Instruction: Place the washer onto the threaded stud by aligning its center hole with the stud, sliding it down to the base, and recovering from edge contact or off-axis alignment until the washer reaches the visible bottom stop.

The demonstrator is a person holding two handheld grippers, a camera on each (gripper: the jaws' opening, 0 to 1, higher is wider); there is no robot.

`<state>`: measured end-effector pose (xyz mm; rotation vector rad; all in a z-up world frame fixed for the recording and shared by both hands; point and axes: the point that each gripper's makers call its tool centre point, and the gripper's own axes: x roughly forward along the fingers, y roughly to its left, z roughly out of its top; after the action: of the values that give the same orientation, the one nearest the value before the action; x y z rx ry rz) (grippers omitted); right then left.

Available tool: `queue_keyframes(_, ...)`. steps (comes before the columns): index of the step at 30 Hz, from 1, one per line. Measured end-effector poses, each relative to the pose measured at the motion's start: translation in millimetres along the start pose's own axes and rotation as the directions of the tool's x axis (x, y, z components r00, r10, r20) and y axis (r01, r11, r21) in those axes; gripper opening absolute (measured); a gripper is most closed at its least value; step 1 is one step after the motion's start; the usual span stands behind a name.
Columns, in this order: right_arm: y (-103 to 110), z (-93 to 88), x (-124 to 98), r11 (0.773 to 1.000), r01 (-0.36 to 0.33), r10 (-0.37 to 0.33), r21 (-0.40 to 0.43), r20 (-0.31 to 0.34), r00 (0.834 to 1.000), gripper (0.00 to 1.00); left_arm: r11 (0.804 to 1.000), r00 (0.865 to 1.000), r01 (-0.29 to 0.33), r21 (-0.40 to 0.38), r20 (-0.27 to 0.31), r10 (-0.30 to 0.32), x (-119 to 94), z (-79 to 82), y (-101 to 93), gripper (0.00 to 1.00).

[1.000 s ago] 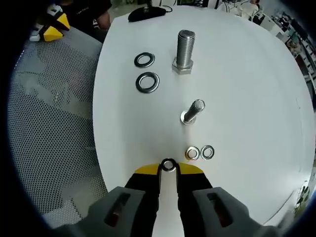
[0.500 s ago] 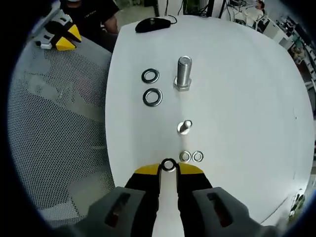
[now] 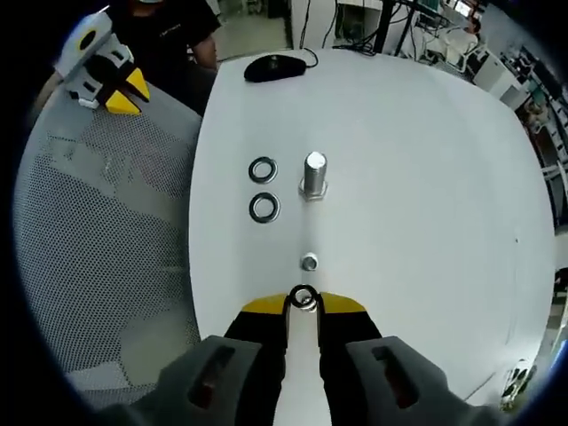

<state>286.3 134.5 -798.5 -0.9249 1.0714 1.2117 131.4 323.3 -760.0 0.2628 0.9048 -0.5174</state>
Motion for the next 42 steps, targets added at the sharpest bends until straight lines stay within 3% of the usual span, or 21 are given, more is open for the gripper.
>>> queue_keyframes(12, -2, 18.2, 8, 0.999, 0.015, -0.015, -0.045, 0.006, 1.0, 0.13, 1.0, 1.0, -0.001, -0.001, 0.001, 0.001, 0, -0.2, 0.4, 0.06)
queue_keyframes(42, -1, 10.9, 33, 0.998, -0.023, 0.02, -0.062, -0.044, 0.999, 0.13, 1.0, 1.0, 0.0, -0.002, 0.0, 0.0, 1, -0.1, 1.2, 0.06)
